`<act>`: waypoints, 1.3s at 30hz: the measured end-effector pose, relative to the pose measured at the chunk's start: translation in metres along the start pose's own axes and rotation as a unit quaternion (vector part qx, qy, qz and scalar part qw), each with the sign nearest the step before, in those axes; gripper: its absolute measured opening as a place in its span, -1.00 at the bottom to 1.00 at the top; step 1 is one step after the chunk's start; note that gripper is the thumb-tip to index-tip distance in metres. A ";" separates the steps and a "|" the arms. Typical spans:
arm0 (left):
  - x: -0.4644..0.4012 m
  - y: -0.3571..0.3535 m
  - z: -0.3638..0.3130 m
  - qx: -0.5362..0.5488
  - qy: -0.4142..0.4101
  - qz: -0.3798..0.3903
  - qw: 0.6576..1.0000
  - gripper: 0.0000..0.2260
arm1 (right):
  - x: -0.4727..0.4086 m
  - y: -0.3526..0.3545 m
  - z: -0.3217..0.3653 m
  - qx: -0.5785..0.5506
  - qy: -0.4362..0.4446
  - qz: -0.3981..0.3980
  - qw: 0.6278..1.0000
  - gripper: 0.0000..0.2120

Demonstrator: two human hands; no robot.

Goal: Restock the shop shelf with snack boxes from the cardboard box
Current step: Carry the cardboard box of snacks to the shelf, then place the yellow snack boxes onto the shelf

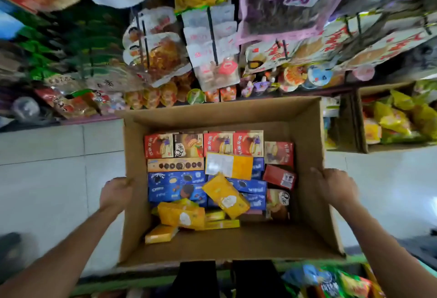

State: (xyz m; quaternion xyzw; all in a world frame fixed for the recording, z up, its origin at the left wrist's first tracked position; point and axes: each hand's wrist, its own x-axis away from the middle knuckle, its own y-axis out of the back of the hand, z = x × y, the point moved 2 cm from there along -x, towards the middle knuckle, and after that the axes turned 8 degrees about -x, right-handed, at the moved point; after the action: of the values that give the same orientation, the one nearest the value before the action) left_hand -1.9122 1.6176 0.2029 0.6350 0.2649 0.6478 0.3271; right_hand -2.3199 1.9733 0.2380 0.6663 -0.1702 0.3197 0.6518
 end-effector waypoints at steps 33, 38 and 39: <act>-0.204 -0.214 -0.057 0.012 0.027 0.032 0.999 -0.68 | -0.282 -0.181 -0.003 0.074 0.020 0.020 0.997 -0.51; -0.218 -0.215 -0.065 0.030 0.023 0.013 0.999 -0.65 | -0.300 -0.177 0.011 0.059 0.039 0.008 0.997 -0.54; -0.223 -0.217 -0.070 0.034 0.023 0.009 0.999 -0.66 | -0.301 -0.179 0.014 0.058 0.045 0.006 0.997 -0.56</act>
State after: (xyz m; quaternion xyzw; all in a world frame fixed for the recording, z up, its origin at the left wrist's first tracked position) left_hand -1.9670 1.5928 -0.1101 0.6331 0.2880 0.6558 0.2935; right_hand -2.4237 1.9190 -0.0924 0.6870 -0.1261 0.3623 0.6171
